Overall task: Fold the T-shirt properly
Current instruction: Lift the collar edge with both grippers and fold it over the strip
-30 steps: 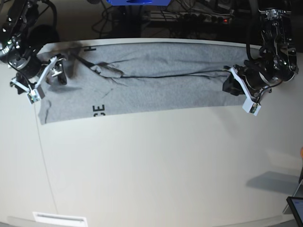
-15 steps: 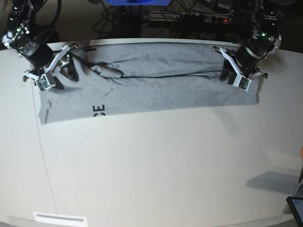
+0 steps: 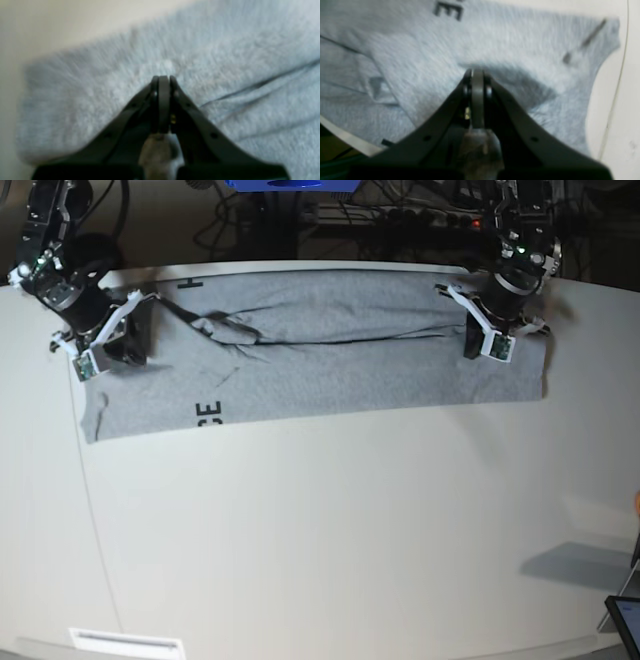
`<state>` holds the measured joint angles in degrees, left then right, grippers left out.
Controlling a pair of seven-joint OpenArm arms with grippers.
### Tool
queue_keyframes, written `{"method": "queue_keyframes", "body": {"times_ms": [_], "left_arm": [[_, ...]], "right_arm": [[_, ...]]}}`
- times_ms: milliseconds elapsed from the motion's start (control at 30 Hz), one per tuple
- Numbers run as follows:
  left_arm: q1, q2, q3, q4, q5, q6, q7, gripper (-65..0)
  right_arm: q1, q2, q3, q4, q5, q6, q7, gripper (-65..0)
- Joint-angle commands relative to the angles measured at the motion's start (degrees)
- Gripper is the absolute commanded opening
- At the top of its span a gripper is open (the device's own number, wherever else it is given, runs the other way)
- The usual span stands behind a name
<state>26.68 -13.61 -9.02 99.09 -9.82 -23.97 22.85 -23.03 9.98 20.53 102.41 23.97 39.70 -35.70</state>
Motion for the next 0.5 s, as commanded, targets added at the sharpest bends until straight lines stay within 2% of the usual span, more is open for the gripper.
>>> {"method": "queue_keyframes", "body": {"times_ms": [0, 167, 300, 467], "left_arm": [[-0.17, -0.59, -0.61, 0.12, 0.02, 0.27, -0.04, -65.0], [-0.52, -0.94, -0.79, -0.58, 0.64, 0.27, -0.04, -65.0], [-3.07, -1.03, -0.79, -2.25, 0.64, 0.27, 0.23, -65.0], [-6.68, -1.12, -0.7, -5.86, 0.64, 0.27, 0.4, -65.0]], "right_arm": [[1.0, 0.53, 0.26, -0.04, 1.04, 0.3, 1.46, -64.7], [3.2, 1.76, -0.1, -2.94, -0.1, 0.3, 1.37, -64.7], [5.66, 1.41, -0.1, -4.17, -6.87, 0.3, 1.29, -64.7], [8.04, 0.62, -0.1, -7.6, -11.79, 0.3, 1.29, -64.7]]}}
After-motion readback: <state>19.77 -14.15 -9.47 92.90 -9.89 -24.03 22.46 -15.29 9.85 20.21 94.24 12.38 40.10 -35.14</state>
